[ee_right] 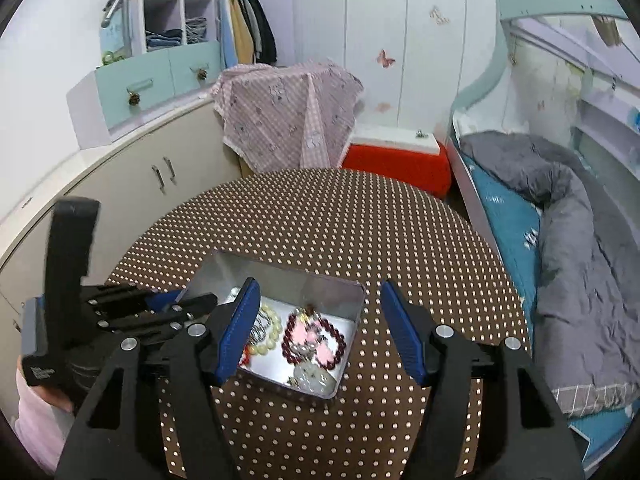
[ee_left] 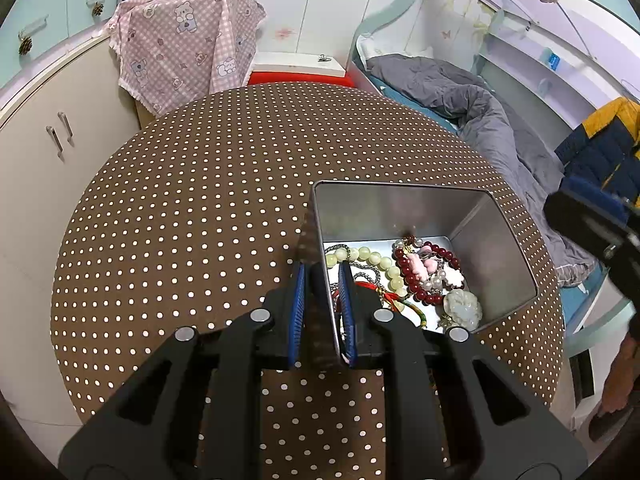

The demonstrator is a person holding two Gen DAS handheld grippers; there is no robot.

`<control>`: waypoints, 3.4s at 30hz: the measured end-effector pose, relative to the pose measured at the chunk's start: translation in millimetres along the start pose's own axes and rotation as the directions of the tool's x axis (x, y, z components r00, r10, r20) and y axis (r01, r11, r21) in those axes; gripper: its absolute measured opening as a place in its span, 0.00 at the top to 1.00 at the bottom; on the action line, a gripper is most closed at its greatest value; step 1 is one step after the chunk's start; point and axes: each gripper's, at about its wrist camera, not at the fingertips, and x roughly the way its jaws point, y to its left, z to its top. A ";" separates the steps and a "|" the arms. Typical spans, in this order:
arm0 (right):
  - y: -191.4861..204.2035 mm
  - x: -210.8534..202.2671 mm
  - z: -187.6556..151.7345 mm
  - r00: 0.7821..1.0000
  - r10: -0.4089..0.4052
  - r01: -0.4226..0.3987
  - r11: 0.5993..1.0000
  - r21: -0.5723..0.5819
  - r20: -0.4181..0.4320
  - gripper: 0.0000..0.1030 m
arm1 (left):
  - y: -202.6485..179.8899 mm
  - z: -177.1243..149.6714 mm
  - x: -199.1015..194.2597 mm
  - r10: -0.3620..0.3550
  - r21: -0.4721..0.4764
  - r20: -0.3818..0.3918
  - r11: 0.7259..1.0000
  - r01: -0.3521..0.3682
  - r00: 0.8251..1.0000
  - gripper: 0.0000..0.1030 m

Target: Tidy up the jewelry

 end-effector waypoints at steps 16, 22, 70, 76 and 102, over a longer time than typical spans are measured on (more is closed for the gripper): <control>-19.4 -7.8 -14.5 0.999 -0.025 0.027 0.996 0.081 -0.028 0.23 | -19.0 -5.9 -23.8 0.097 0.048 0.060 0.994 -0.100 0.993 0.41; -22.7 -29.0 -15.9 0.999 -0.039 0.037 0.994 0.104 0.014 0.13 | -33.4 -11.4 -53.9 0.107 0.091 0.135 0.989 -0.119 0.985 0.41; 6.8 -157.6 -31.7 0.946 -0.095 0.083 0.995 0.052 0.311 0.08 | -95.9 -36.3 -216.6 0.154 0.056 0.467 0.978 -0.203 0.871 0.17; 8.3 -159.8 -33.0 0.946 -0.097 0.083 0.995 0.057 0.308 0.08 | -96.0 -37.3 -217.0 0.153 0.052 0.465 0.978 -0.200 0.872 0.17; 12.2 -159.6 -32.9 0.949 -0.094 0.079 0.995 0.061 0.301 0.08 | -94.3 -37.5 -218.3 0.154 0.049 0.457 0.979 -0.197 0.876 0.13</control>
